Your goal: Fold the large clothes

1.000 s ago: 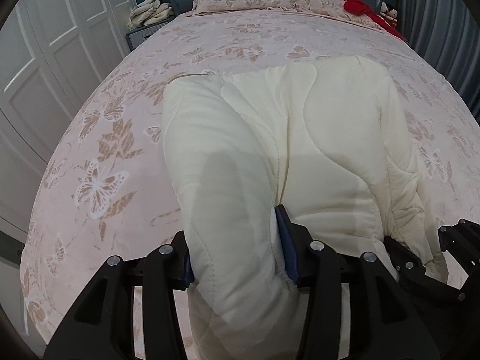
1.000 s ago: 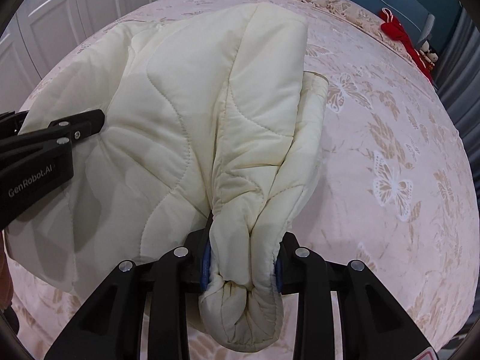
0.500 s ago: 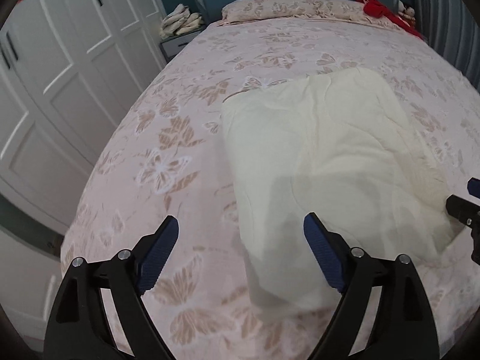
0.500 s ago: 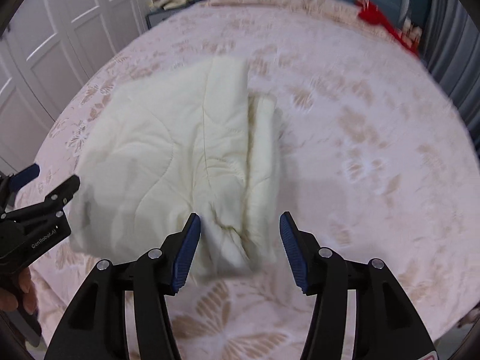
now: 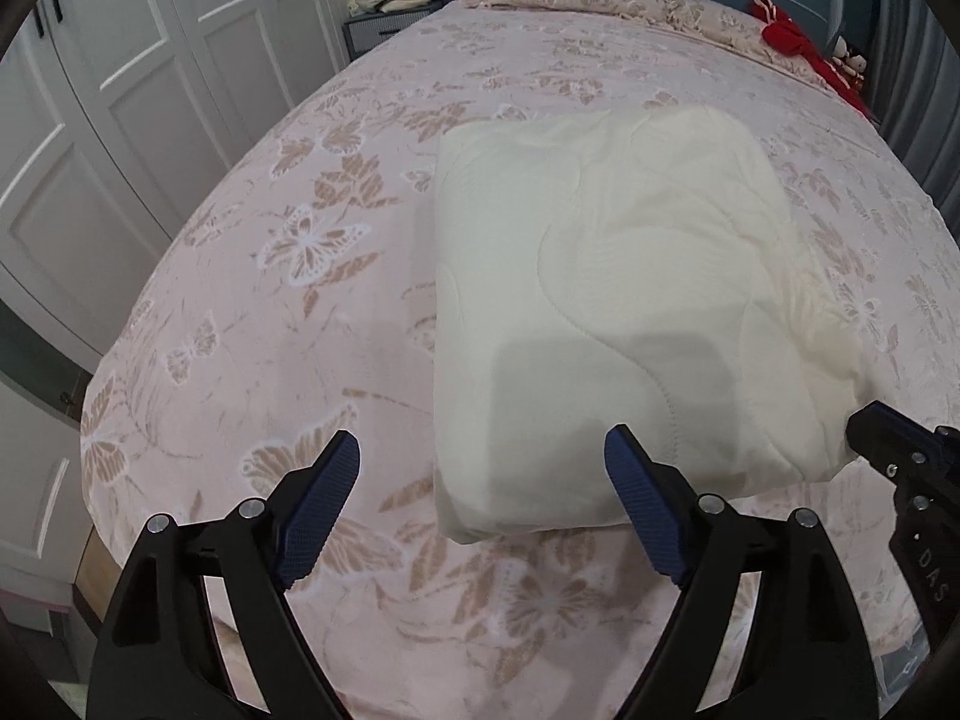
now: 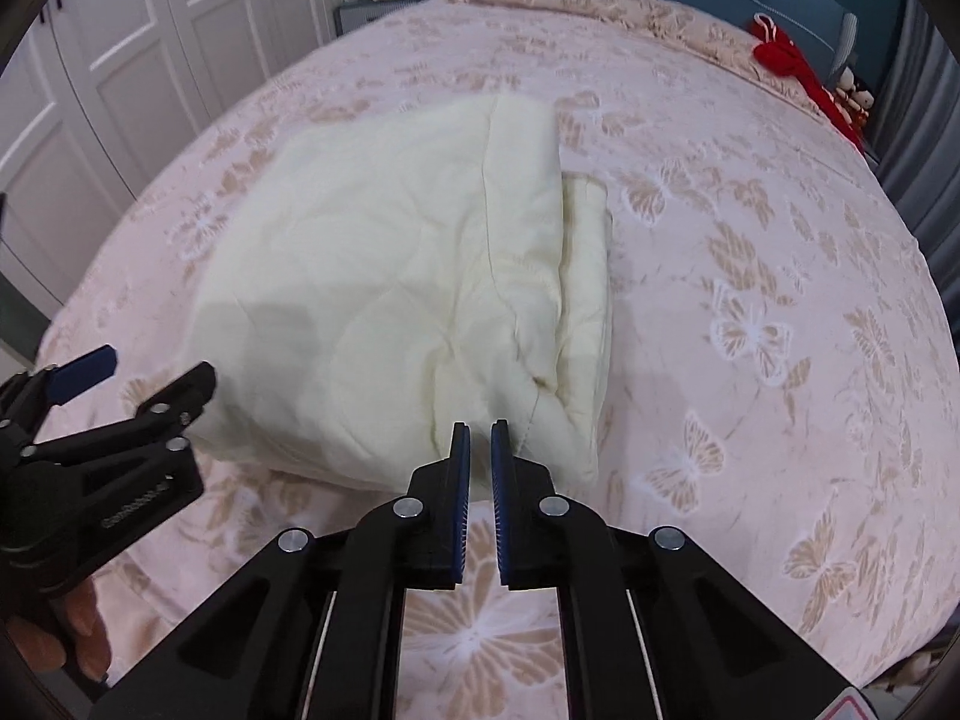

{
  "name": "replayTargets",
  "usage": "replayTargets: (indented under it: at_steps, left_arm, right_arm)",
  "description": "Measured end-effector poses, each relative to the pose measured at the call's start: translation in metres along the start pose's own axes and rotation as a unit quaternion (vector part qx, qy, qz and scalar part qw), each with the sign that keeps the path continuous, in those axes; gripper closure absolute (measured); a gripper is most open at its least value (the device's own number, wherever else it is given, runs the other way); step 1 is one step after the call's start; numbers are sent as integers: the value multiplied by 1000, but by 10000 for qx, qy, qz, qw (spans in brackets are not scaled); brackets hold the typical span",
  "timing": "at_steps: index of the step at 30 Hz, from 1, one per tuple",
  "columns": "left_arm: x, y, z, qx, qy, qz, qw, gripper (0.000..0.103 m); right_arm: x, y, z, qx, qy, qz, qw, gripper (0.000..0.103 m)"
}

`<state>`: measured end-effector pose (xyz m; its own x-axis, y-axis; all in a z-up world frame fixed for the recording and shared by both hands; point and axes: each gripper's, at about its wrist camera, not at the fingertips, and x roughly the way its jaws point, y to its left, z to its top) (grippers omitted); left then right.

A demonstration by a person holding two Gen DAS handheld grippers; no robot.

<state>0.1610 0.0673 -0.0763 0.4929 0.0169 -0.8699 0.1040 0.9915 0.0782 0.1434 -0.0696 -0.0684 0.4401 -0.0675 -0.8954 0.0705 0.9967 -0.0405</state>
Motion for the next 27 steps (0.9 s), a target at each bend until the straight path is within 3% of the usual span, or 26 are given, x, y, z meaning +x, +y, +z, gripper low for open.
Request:
replayTargets:
  at_steps: [4, 9, 14, 19, 27]
  left_arm:
    - [14, -1, -8, -35, 176, 38, 9998, 21]
    - [6, 1, -29, 15, 305, -180, 9994, 22]
    - [27, 8, -48, 105, 538, 198, 9983, 24]
    - [54, 25, -36, -137, 646, 329, 9973, 24]
    - [71, 20, -10, 143, 464, 540, 9974, 24]
  right_arm:
    - [23, -2, -6, 43, 250, -51, 9997, 99]
    - [47, -5, -14, 83, 484, -66, 9988, 102]
    - [59, 1, -16, 4, 583, -95, 9983, 103]
    - [70, 2, -15, 74, 676, -63, 9977, 103]
    - [80, 7, -9, 141, 711, 12, 9974, 103]
